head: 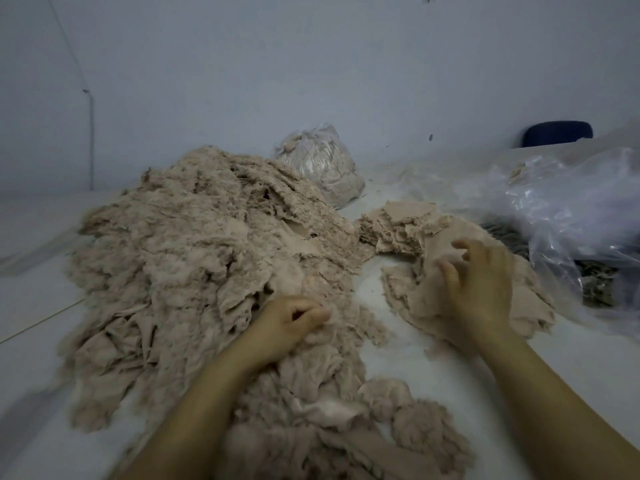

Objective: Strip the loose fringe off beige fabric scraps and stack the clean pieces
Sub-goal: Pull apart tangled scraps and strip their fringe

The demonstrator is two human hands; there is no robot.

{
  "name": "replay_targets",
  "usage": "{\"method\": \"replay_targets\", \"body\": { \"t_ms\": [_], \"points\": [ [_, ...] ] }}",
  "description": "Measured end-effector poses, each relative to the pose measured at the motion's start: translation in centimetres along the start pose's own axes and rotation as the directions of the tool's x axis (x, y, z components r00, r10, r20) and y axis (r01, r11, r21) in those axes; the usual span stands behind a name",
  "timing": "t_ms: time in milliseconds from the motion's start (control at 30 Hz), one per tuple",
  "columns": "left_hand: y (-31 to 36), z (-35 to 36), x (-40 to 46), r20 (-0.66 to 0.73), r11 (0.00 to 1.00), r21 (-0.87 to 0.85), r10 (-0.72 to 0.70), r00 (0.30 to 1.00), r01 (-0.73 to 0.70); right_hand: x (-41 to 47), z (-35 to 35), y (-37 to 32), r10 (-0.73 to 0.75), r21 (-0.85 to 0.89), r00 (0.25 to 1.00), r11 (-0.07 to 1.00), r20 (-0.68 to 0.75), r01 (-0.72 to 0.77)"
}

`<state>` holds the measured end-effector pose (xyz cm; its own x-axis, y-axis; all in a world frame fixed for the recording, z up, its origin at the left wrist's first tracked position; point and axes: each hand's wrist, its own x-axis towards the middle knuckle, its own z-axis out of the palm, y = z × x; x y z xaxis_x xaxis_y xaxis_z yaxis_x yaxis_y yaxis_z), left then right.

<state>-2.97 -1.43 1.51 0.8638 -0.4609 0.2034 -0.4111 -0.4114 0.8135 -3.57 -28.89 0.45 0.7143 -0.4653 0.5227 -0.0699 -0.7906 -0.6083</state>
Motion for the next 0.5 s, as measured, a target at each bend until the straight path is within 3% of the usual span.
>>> {"method": "replay_targets", "body": {
  "t_ms": [67, 133, 200, 233, 300, 333, 400, 500],
  "points": [
    [-0.1, -0.8, -0.9, 0.303, 0.977, 0.215, -0.055, 0.951, -0.012, -2.7, 0.2, -2.7, -0.193, 0.19, 0.959, 0.97, 0.209, 0.154],
    [-0.7, -1.4, -1.5, 0.431, 0.904, 0.415, -0.097, 0.897, -0.102, -6.3, 0.5, -4.7, -0.338, 0.434, 0.753, 0.898, 0.565, 0.077],
    [-0.7, -1.5, -1.8, 0.413, 0.861, 0.473, -0.031, 0.91, -0.185, -8.9, 0.8, -5.6, -0.408, 0.496, 0.543, 0.868, 0.734, -0.02],
    [-0.6, -1.5, -1.8, 0.36, 0.868, 0.46, 0.009, 0.933, -0.185, -9.5, 1.2, -5.7, -0.44, 0.517, 0.527, 0.856, 0.727, 0.002],
    [-0.4, -1.4, -1.7, 0.157, 0.933, 0.349, 0.034, 0.987, -0.088, -9.5, 1.8, -5.7, -0.446, 0.573, 0.614, 0.82, 0.652, -0.013],
    [-0.2, -1.4, -1.6, 0.027, 0.963, 0.266, 0.026, 0.999, -0.033, -9.3, 1.8, -5.7, -0.394, 0.592, 0.67, 0.802, 0.629, -0.084],
    [0.2, -1.4, -1.1, -0.161, 0.991, 0.124, -0.03, 0.986, 0.05, -8.6, 1.8, -5.8, -0.292, 0.622, 0.701, 0.734, 0.651, -0.273],
    [0.9, -1.1, -0.5, -0.176, 0.986, 0.043, -0.149, 0.973, 0.159, -8.6, 1.4, -5.6, -0.236, 0.644, 0.663, 0.596, 0.711, -0.479]
  ]
}}
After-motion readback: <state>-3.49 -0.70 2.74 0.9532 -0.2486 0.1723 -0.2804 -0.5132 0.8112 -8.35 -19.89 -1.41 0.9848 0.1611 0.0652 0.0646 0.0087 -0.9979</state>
